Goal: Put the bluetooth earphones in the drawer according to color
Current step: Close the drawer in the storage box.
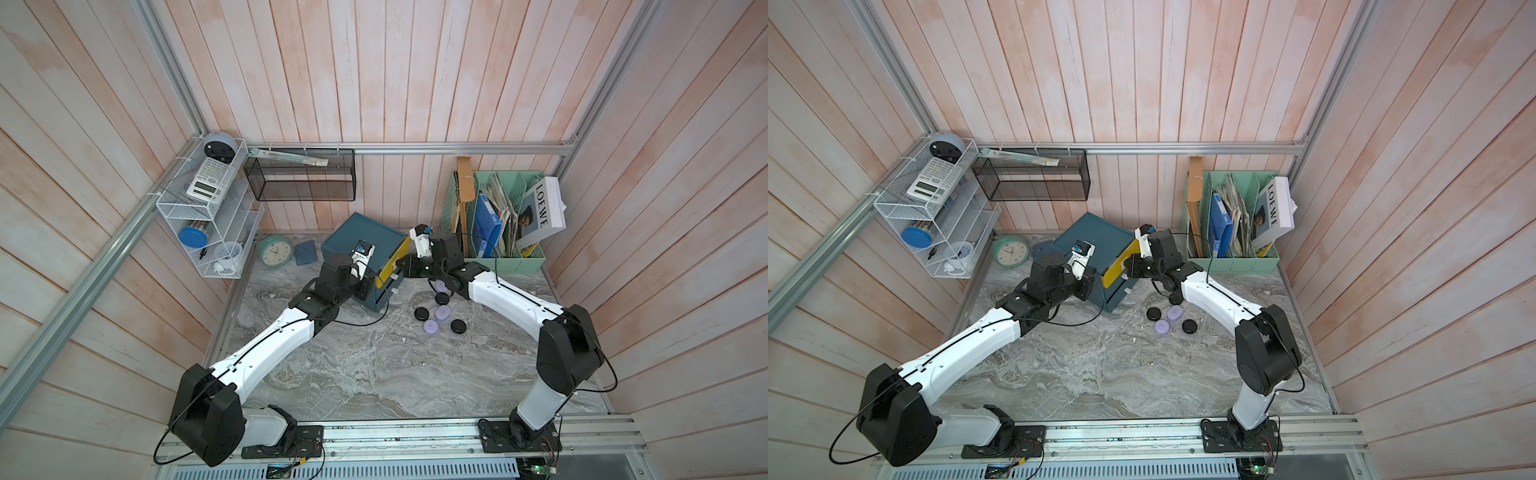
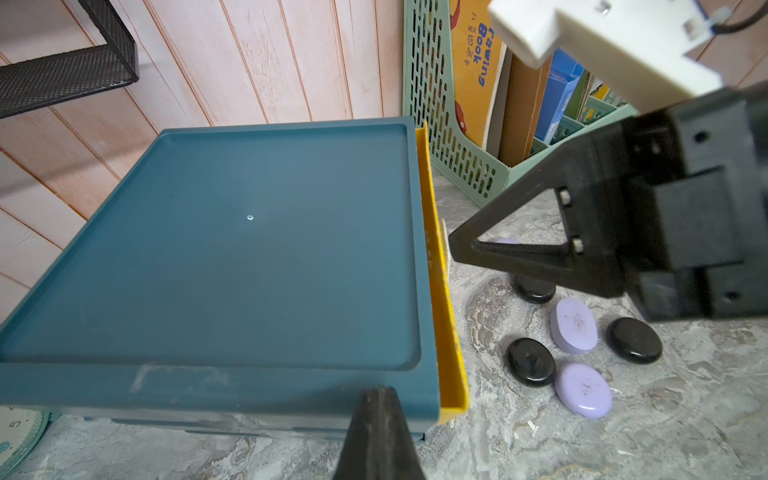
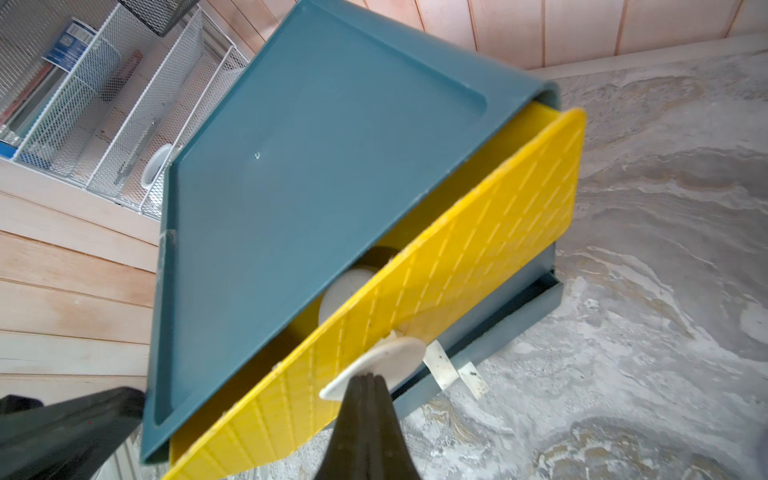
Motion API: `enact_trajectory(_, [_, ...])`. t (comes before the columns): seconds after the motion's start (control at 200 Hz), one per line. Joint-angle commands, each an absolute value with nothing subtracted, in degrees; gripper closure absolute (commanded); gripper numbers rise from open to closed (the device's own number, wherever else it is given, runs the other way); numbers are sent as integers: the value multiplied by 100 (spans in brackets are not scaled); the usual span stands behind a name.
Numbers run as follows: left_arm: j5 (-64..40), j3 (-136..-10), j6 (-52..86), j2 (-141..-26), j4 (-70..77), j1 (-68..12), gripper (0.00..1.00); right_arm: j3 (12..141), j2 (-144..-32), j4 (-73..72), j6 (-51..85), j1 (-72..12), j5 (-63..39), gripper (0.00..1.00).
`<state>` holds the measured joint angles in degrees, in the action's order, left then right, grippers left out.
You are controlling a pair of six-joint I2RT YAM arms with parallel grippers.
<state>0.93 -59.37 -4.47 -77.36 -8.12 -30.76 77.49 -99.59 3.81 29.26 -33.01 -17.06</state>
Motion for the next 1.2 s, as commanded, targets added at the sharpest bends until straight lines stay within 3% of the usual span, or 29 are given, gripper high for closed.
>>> enact_trajectory(0.0, [226, -6082, -405, -7704, -898, -3041, 100, 8010, -10153, 79, 3182, -3277, -1933, 100])
enact_trajectory(0.375, [278, -6081, -429, -7667, -921, -3041, 100, 8212, -10343, -88, 3428, -3266, -2127, 100])
enact_trajectory(0.695, [285, -6084, -431, -7664, -923, -3041, 100, 7144, -9810, -437, 3713, -3043, -2073, 100])
enact_trajectory(1.105, [289, -6091, -428, -7673, -934, -3041, 100, 6736, -10290, -1222, 4550, -2839, -2616, 64])
enact_trajectory(1.195, [299, -6091, -439, -7664, -932, -3041, 100, 6777, -10441, -1309, 4693, -2839, -2704, 61])
